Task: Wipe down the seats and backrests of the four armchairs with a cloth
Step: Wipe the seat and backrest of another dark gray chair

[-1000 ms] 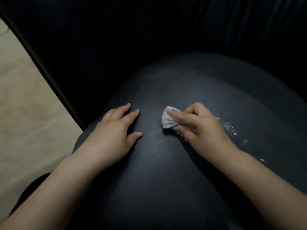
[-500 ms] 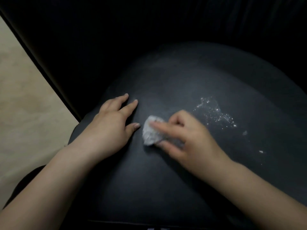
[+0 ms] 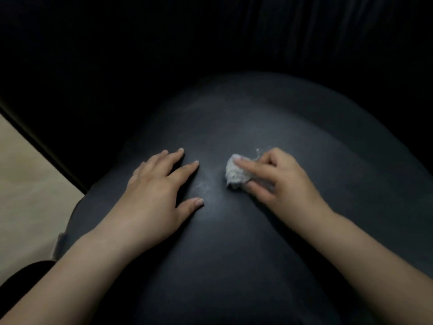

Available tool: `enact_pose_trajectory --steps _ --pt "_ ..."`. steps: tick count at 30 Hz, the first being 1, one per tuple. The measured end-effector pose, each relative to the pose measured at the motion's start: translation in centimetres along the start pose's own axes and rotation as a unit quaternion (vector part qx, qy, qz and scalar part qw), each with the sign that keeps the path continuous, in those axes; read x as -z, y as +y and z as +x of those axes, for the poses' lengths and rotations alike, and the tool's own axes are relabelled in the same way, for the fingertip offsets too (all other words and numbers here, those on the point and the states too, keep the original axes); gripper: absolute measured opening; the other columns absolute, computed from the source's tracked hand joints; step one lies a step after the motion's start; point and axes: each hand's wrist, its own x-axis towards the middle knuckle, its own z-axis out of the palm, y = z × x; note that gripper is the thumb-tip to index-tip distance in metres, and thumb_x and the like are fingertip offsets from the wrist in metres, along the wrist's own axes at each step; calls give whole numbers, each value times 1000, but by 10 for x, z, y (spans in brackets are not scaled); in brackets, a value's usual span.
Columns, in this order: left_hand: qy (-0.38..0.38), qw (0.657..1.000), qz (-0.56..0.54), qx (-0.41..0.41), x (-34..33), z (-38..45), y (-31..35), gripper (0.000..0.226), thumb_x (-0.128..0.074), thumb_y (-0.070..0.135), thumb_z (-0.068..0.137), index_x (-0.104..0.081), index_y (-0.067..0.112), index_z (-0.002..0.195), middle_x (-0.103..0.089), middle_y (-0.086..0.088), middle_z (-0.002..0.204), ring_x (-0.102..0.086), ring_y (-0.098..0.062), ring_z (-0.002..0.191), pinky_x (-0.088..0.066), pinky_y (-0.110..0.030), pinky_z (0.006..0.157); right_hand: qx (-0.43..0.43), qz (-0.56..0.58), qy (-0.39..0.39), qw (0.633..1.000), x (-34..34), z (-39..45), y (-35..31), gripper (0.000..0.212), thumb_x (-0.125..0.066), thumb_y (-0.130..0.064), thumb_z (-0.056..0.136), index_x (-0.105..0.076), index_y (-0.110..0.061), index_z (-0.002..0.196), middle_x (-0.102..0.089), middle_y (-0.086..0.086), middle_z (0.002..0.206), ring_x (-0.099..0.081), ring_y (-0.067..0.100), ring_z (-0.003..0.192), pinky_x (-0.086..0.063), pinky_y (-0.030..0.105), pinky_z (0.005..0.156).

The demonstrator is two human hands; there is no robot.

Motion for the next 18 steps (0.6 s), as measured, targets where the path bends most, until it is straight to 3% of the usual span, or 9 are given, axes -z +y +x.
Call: enact_pose_trajectory --steps 3,7,10,14,16,18 --pt "7 1000 5 2 0 3 6 78 -41 68 77 -24 42 148 -12 9 159 -4 -15 147 -9 -39 119 -45 16 30 998 11 7 8 40 -73 -19 81 -66 -25 119 -49 4 87 -51 22 81 -46 36 75" --pt "13 1000 0 -2 -3 8 16 76 -47 65 78 -27 41 147 -14 8 159 -5 -15 146 -10 -40 119 75 3 -46 996 3 -14 -9 39 -68 -28 80 -66 -25 120 -51 4 87 -48 18 76 -43 31 70" --pt "10 1000 5 -11 -4 12 21 75 -49 64 80 -26 41 147 -13 9 159 -4 -14 146 -10 -39 119 8 5 -5 1000 12 -9 4 43 -74 -17 80 -64 -25 121 -50 5 88 -49 20 80 -46 33 75" --pt "23 1000 -3 -18 -3 17 26 74 -50 63 79 -29 41 146 -17 10 158 -7 -13 146 -11 -39 118 -65 64 97 991 47 -14 26 49 -73 -13 81 -60 -29 125 -50 2 89 -51 8 83 -35 7 80" --pt "27 999 -4 -26 -3 21 30 73 -53 61 80 -33 39 146 -21 8 157 -10 -15 146 -13 -41 119 -87 76 85 990 65 -31 37 49 -73 -14 81 -60 -33 125 -50 1 90 -52 6 85 -34 6 81" --pt "29 999 -5 -31 -5 24 34 72 -54 59 80 -35 37 145 -23 6 157 -13 -17 145 -15 -43 118 -81 91 15 992 74 -49 43 47 -73 -16 81 -61 -32 123 -50 0 91 -52 9 85 -37 11 81"
